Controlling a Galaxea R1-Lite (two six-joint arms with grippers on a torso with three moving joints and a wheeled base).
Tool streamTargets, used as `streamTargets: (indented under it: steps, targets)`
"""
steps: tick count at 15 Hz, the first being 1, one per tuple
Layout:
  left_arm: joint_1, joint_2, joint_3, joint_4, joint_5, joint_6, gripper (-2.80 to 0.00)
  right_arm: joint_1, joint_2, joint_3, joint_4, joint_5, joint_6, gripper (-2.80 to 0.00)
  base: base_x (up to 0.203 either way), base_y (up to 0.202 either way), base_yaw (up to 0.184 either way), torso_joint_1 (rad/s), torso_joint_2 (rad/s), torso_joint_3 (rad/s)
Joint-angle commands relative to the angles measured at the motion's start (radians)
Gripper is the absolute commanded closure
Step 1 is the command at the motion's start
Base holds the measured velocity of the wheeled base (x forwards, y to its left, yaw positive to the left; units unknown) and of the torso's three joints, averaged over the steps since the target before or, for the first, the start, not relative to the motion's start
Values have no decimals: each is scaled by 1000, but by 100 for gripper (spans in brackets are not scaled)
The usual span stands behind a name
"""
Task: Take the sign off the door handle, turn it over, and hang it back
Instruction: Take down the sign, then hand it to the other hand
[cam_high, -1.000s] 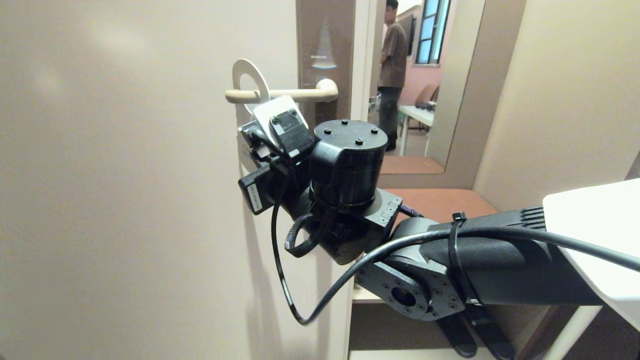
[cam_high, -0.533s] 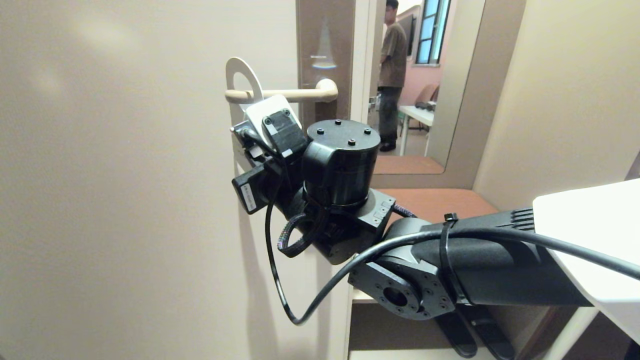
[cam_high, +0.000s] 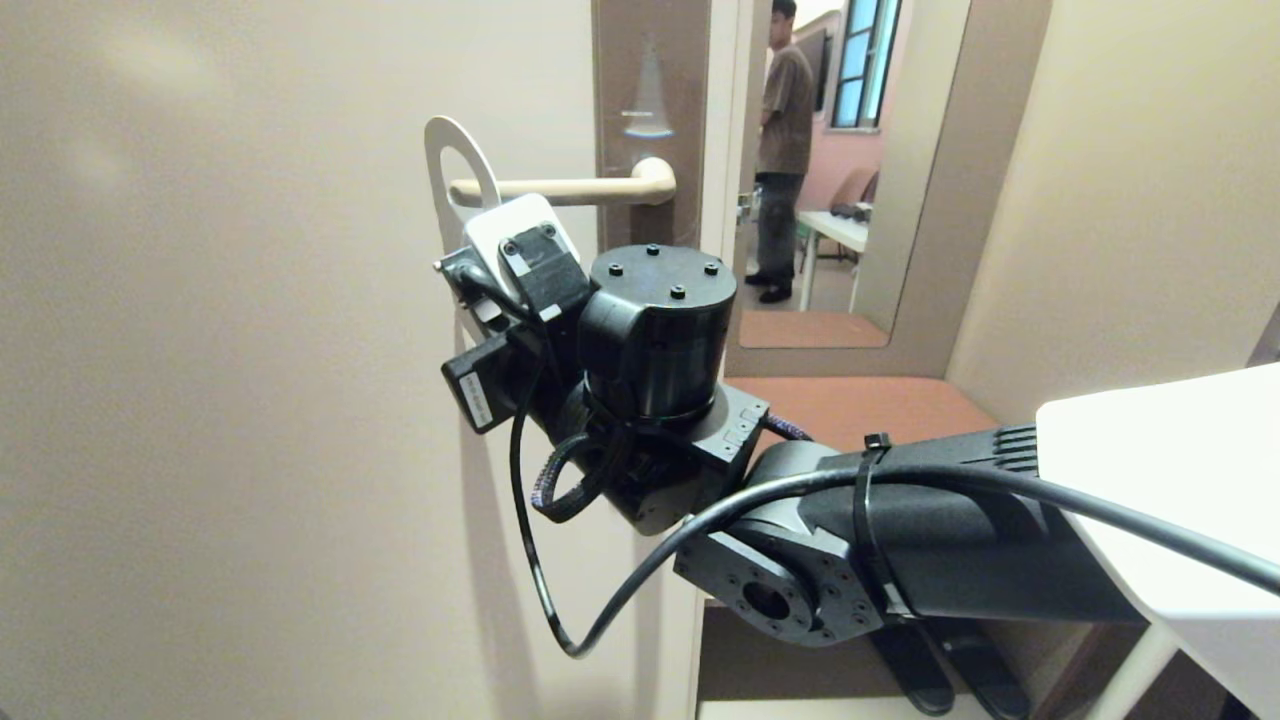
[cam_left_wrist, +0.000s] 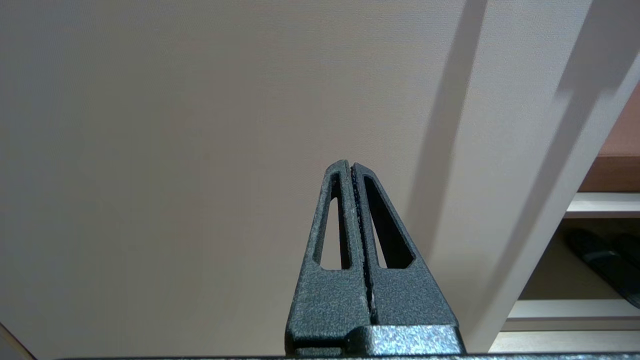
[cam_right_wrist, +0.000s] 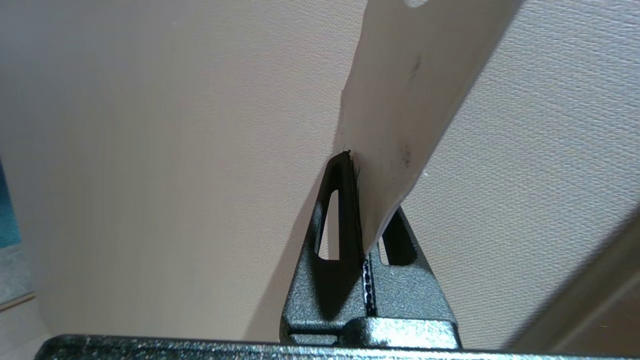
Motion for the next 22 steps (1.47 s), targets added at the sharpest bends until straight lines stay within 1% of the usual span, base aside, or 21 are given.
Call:
streamTargets:
  steps: [1, 8, 11, 15, 18, 22]
  targets:
    - [0, 0, 0, 0, 1, 0, 0, 10, 3, 1, -4, 1, -1, 0, 0, 0, 0, 0, 0, 0]
    - [0, 0, 0, 0, 1, 0, 0, 27, -4, 15, -6, 4, 1, 0, 0, 0, 0, 0, 0, 0]
    - [0, 0, 0, 0, 1, 0, 0, 27, -23, 46, -6, 16, 2, 0, 0, 0, 0, 0, 0, 0]
    - [0, 0, 0, 0, 1, 0, 0, 27, -77, 129, -6, 93, 3, 0, 0, 0, 0, 0, 0, 0]
    - [0, 0, 0, 0, 1, 0, 0, 27, -127, 195, -7, 112, 4, 0, 0, 0, 0, 0, 0, 0]
    - [0, 0, 0, 0, 1, 0, 0, 25, -220, 324, -7, 172, 5, 0, 0, 0, 0, 0, 0, 0]
